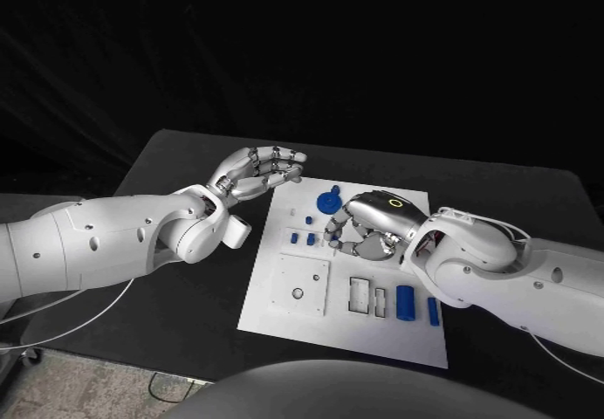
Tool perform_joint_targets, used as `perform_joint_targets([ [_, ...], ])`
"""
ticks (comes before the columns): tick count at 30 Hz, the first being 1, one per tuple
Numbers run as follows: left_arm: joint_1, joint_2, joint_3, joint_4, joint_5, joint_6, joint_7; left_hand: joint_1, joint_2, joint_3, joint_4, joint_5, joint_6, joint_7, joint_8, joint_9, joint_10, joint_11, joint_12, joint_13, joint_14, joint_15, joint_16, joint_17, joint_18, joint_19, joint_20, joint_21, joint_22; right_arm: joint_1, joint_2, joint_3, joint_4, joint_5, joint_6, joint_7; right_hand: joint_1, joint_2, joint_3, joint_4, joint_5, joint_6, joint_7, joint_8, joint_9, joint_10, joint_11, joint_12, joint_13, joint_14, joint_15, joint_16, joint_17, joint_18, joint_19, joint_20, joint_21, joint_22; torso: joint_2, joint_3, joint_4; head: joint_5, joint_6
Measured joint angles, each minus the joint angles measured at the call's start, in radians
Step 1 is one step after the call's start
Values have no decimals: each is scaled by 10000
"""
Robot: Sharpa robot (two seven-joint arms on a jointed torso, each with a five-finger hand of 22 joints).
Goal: Assemble the parts on the task board
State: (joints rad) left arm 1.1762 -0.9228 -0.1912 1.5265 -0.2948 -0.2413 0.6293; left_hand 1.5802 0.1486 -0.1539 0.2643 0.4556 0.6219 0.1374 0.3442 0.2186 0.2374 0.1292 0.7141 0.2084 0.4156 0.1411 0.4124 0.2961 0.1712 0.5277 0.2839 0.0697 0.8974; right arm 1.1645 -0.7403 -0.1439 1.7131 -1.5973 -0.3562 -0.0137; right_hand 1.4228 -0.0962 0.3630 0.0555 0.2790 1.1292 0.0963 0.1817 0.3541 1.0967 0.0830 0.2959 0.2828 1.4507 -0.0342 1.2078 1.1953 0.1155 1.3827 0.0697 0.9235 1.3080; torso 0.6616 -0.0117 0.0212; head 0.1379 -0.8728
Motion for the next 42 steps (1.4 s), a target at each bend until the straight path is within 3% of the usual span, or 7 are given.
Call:
perform_joint_targets([
  [8,0,24,-4,15,0,5,-18,0,0,0,0,0,0,0,0,0,0,0,0,0,0,0,0,0,0,0,0,0,0,-458,292,1,-250,-179,-103,72,0,0,0,0,57,0,0,-1,-1,50,19,-78,-40,70,-2,281,260,0,141,7,344,-1,0,-14,-9,105,0],
  [20,1,105,-6,47,1,16,-36,40,40,26,-26,37,-1,-1,0,-9,0,0,36,-16,0,0,0,1,0,0,0,0,-10,-1078,564,48,-377,-543,-280,38,40,-42,-27,-26,57,0,0,-41,-2,51,20,-147,-100,69,-1,693,622,0,303,-18,812,-2,7,-5,-14,199,0],
  [42,1,203,-16,-67,1,59,-66,40,40,26,-26,33,-1,-1,37,-16,-1,-1,36,-29,35,36,0,-7,0,-1,0,0,-9,-1505,595,61,-483,-959,-312,-106,40,-42,-28,-26,51,-1,0,-79,-4,67,33,-176,-147,68,-1,693,597,-1,302,-18,811,-5,-12,0,-34,260,0],
])
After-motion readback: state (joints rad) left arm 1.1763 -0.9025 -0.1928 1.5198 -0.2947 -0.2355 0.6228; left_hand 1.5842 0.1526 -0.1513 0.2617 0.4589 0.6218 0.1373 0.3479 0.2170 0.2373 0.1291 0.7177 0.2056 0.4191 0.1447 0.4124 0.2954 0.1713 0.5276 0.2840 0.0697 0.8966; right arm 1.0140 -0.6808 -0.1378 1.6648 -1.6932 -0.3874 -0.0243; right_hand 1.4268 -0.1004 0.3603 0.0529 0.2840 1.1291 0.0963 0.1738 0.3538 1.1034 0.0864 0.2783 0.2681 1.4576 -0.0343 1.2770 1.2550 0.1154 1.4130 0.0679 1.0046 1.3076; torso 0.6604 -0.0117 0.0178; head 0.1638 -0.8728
